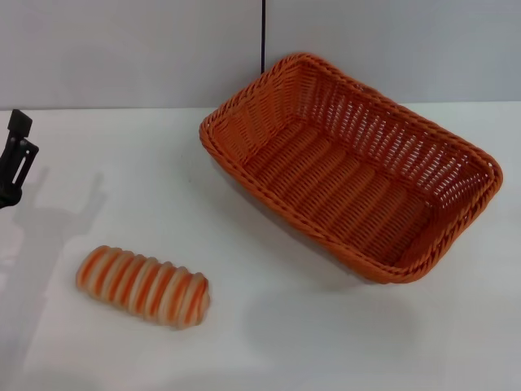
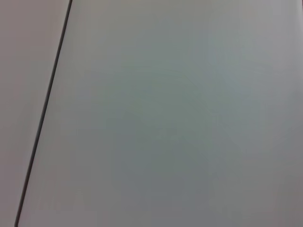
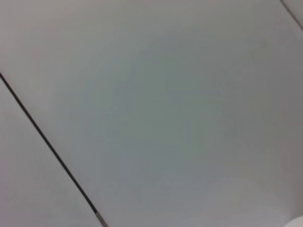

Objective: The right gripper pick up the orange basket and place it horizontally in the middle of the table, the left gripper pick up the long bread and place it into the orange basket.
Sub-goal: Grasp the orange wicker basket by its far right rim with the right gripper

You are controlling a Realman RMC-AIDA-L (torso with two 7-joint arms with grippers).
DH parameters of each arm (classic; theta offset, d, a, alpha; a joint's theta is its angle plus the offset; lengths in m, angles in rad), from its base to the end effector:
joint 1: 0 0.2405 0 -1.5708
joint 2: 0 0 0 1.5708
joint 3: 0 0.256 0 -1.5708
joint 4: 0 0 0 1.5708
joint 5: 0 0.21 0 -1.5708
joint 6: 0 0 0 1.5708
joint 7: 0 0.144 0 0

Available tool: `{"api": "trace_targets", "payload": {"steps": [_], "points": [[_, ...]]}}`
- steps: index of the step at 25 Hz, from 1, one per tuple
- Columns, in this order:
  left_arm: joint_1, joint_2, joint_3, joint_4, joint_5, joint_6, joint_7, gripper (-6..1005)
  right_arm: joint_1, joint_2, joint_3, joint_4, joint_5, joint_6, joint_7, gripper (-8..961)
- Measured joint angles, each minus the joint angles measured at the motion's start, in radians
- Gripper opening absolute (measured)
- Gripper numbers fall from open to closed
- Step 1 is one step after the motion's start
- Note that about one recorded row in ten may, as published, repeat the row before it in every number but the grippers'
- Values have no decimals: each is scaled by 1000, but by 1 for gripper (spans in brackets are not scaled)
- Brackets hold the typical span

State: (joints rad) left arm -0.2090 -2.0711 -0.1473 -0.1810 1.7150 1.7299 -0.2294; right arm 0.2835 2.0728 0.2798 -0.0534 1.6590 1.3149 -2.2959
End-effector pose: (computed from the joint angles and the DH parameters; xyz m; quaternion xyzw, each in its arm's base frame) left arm -0.3288 0.2201 0.0026 -0.6400 -0.1794 -0.4383 0.6051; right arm 0.4157 0.2527 0.0542 -0.4615 0.4342 0.4545 0.6260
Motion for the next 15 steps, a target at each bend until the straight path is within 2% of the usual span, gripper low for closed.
{"api": "trace_targets", "payload": {"steps": [7, 15], "points": [[-24, 1, 6, 0, 0, -6, 1, 858, 17, 3, 13, -3, 6, -28, -4, 500], [-46, 3, 17, 4, 0, -10, -7, 857, 28, -3, -15, -40, -20, 59, 70, 500]]}}
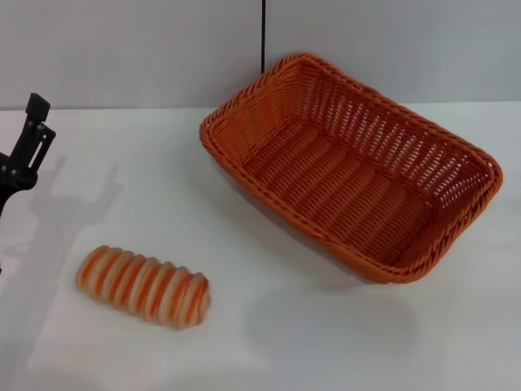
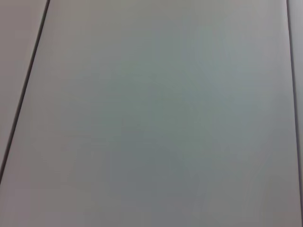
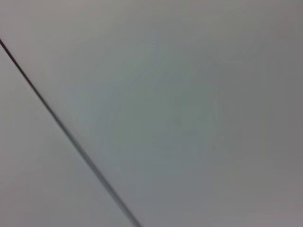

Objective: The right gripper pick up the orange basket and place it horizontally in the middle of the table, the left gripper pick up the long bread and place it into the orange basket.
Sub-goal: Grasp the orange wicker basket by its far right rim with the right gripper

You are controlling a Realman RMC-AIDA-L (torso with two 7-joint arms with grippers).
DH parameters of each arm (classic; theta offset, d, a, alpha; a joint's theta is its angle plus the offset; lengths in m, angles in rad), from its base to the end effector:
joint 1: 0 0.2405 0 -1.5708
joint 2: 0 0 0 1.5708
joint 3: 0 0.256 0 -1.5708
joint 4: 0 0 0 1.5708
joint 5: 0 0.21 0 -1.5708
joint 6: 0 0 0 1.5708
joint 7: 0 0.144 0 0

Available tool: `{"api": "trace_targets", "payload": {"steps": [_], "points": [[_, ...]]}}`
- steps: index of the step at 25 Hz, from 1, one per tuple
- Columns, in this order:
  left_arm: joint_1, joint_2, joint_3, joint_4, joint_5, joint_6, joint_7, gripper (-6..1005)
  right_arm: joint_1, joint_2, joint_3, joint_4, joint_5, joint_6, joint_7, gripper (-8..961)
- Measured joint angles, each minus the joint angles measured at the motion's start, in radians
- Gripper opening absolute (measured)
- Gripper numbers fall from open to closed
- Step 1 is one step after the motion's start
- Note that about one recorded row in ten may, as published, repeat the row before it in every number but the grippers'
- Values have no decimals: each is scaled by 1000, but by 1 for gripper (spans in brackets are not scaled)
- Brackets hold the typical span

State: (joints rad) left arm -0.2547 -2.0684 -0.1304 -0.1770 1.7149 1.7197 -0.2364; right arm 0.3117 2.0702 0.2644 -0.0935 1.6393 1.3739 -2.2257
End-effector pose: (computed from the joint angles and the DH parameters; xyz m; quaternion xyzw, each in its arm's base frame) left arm -0.3196 0.2348 0.0010 -0.6516 -0.1679 -0.4485 0.5882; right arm 0.4029 0.2640 0.0641 -0.4779 0.4105 0.4885 0.6037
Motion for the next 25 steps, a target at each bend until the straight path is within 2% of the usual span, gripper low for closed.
{"api": "trace_targets", "payload": {"steps": [5, 9, 12, 14, 21, 23, 25], "points": [[-5, -2, 16, -4, 0, -6, -4, 858, 4, -10, -78, -158, -35, 219, 355, 501], [-10, -1, 28, 1, 0, -20, -57, 858, 37, -38, -145, -263, -30, 356, 497, 500], [-8, 0, 28, 4, 0, -21, -77, 858, 60, -59, -178, -314, -27, 382, 553, 499], [-5, 0, 30, 1, 0, -19, -77, 858, 67, -65, -195, -346, -19, 396, 573, 499], [-9, -3, 40, -4, 0, -27, -72, 859, 58, -60, -280, -496, 68, 434, 604, 497], [-13, -3, 40, -4, 0, -38, -75, 860, 59, -75, -336, -557, 62, 419, 647, 497], [-16, -3, 40, -4, 0, -46, -80, 861, 63, -107, -420, -613, 50, 401, 713, 496]]}}
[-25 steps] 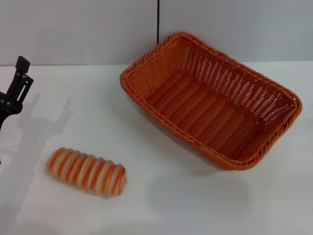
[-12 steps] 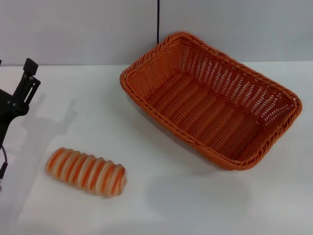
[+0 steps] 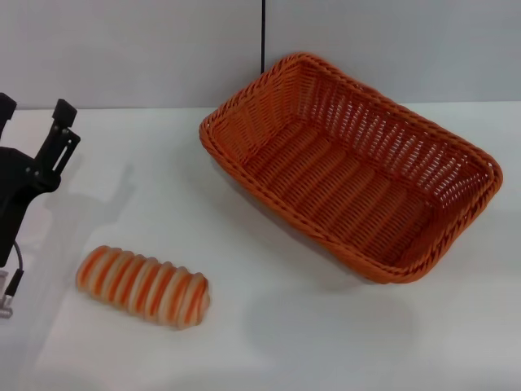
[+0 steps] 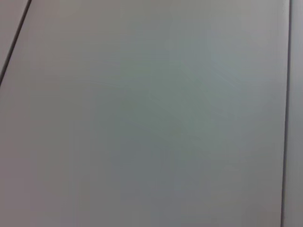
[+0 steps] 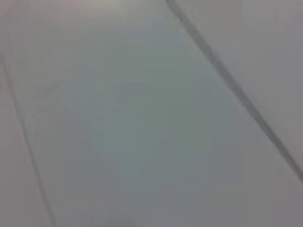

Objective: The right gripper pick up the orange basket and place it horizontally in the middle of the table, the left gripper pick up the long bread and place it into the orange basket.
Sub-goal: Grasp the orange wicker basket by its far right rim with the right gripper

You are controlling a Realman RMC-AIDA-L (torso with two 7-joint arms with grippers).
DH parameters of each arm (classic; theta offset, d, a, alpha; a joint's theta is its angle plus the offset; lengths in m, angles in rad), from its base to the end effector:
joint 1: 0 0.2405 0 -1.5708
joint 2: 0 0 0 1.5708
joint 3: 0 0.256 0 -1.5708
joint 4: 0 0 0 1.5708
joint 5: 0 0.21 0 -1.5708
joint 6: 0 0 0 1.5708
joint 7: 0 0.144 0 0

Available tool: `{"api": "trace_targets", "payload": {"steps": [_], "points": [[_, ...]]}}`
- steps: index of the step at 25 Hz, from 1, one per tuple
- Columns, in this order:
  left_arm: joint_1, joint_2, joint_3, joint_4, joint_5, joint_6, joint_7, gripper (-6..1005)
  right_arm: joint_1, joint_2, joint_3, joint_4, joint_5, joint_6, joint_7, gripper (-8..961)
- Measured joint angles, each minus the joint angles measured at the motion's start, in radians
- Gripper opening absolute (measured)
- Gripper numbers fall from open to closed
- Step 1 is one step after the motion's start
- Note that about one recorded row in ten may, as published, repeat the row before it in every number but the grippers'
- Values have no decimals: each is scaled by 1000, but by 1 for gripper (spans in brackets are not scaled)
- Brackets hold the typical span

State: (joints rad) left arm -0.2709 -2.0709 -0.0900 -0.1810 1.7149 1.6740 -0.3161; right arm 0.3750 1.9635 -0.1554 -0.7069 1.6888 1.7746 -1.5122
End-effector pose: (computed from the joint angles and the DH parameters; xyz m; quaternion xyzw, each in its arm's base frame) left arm -0.3169 0.2397 -0.0097 -0.6648 -0.2050 -0.4615 0.5504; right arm 0.3090 0.2920 0.1927 -0.6978 0.2425 0.5672 0.3640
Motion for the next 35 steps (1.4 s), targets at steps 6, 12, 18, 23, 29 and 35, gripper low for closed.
{"api": "trace_targets", "payload": {"steps": [6, 12, 18, 23, 29, 35], "points": [[-8, 2, 30, 8, 0, -13, -10, 861, 37, -93, -254, -178, -86, -31, 240, 495], [0, 3, 42, 8, 0, -34, -63, 862, 104, -100, -298, -360, -306, -69, 383, 495], [3, 5, 55, 10, 0, -39, -80, 862, 213, -110, -359, -404, -585, -72, 455, 496], [3, 4, 69, 11, 0, -39, -80, 861, 298, -105, -414, -378, -785, -74, 465, 496], [5, 3, 69, 7, 0, -55, -80, 862, 351, -95, -524, -330, -881, -101, 466, 496], [6, 3, 69, 2, 0, -72, -80, 862, 371, -66, -599, -262, -955, -192, 461, 495]]}}
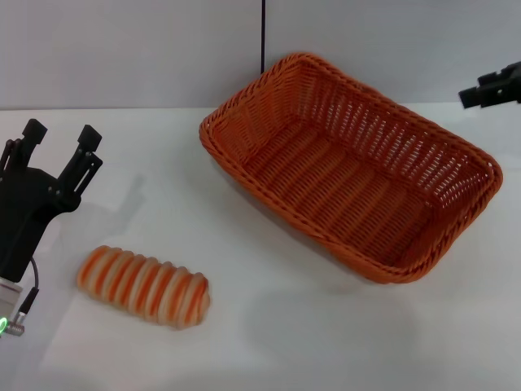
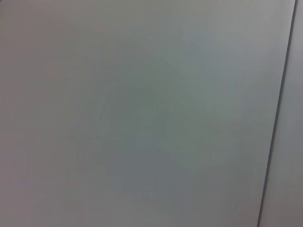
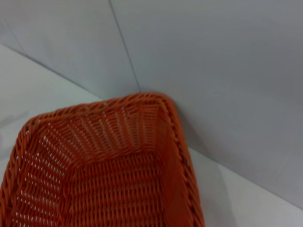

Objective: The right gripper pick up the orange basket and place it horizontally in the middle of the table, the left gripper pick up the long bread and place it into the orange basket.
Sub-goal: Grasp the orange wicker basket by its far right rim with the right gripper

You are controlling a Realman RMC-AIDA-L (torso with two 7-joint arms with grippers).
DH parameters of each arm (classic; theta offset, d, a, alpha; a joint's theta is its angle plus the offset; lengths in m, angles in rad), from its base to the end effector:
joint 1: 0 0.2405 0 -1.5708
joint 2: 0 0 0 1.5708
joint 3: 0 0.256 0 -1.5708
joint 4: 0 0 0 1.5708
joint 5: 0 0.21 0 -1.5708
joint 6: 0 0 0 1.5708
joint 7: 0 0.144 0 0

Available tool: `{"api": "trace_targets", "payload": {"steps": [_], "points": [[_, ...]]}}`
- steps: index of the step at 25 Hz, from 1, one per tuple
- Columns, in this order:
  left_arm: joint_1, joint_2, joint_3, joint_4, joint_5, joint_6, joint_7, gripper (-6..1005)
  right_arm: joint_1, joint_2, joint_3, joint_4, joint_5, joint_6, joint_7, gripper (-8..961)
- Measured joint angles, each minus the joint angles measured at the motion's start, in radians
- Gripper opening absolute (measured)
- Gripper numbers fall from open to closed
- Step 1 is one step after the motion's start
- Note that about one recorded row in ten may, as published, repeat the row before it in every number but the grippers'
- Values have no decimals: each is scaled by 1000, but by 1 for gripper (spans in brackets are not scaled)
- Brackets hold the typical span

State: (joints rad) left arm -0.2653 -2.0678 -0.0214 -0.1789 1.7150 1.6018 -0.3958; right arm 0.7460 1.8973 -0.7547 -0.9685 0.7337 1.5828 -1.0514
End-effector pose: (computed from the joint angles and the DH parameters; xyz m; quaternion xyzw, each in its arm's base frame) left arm -0.3232 0.2366 -0.0236 -0.6874 -0.2539 -0.4504 0.5100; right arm 0.2257 0.4077 0.1063 -0.9226 0.3342 0.0111 0.1924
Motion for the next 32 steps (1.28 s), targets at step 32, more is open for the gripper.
{"api": "trace_targets", "payload": {"steps": [32], "points": [[9, 3, 11, 9, 0, 6, -52, 862, 20, 52, -71, 210, -79, -172, -54, 447]]}}
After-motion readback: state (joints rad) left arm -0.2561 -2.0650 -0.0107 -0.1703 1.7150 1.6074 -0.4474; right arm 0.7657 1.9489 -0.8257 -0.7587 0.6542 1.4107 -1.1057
